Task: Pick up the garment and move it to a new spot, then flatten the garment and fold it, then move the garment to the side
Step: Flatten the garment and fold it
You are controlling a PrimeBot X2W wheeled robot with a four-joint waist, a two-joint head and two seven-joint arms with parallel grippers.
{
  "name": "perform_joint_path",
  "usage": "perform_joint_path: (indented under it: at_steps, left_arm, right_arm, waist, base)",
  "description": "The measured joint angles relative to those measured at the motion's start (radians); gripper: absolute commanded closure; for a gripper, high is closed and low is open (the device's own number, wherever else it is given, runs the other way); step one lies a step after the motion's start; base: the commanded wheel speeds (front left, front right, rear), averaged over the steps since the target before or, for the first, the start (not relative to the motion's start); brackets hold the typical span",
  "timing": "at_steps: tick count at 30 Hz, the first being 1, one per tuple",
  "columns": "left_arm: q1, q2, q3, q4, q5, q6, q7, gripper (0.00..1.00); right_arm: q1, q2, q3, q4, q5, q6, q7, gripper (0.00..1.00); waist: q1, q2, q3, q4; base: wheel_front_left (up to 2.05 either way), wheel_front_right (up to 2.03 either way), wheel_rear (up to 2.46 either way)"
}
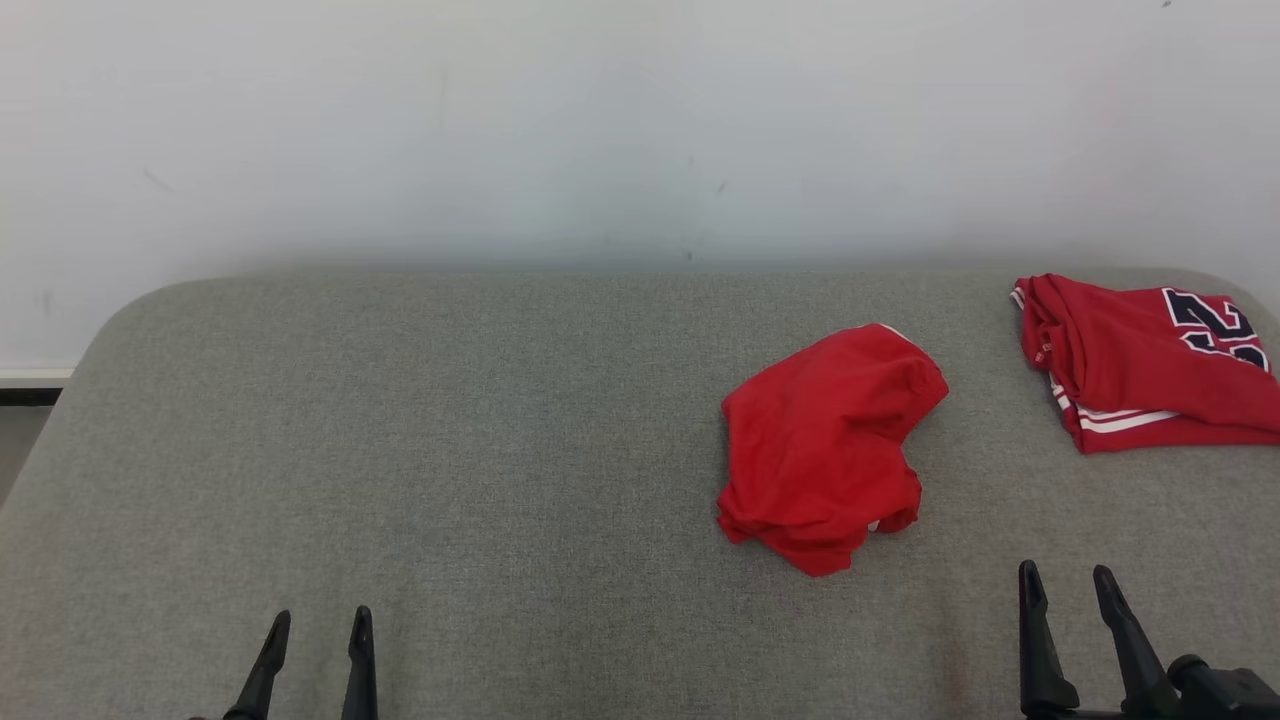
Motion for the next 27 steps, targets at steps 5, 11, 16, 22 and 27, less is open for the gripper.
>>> perform_joint_path:
  at_steps: [5, 11, 16, 22, 27]
  left_arm:
    - [0.0, -0.003, 0.012, 0.004, 0.01, -0.007, 0.0, 0.0]
    - [0.0, -0.009, 0.023, 0.008, 0.017, -0.011, 0.0, 0.0]
    - [0.0, -0.018, 0.028, 0.012, 0.024, -0.017, 0.0, 0.0]
    - [-0.005, -0.023, 0.031, 0.012, 0.031, -0.024, 0.0, 0.0]
    - [-0.024, -0.029, 0.026, 0.009, 0.039, -0.028, 0.0, 0.0]
  right_arm:
    - [0.0, 0.002, 0.001, 0.004, 0.0, 0.0, 0.0, 0.0]
    - [0.0, 0.002, 0.0, 0.01, 0.0, 0.0, -0.001, 0.0]
    - [-0.005, -0.002, 0.004, 0.017, 0.002, 0.0, -0.001, 0.0]
    - [-0.088, -0.04, 0.032, 0.022, -0.002, 0.0, 0.009, 0.0]
    - [-0.198, -0.079, 0.039, 0.093, -0.004, 0.0, 0.046, 0.0]
  waist:
    - [0.0, 0.0, 0.002, -0.002]
    - [0.0, 0.0, 0.004, -0.004]
    - [0.0, 0.0, 0.006, -0.005]
    - [0.0, 0.0, 0.019, -0.007]
    - [0.0, 0.0, 0.038, 0.005]
  base:
    - [0.0, 0.0, 0.0]
    - [0.0, 0.0, 0.0]
    - [0.0, 0.0, 0.0]
    - [0.0, 0.0, 0.0]
    - [0.0, 0.0, 0.0]
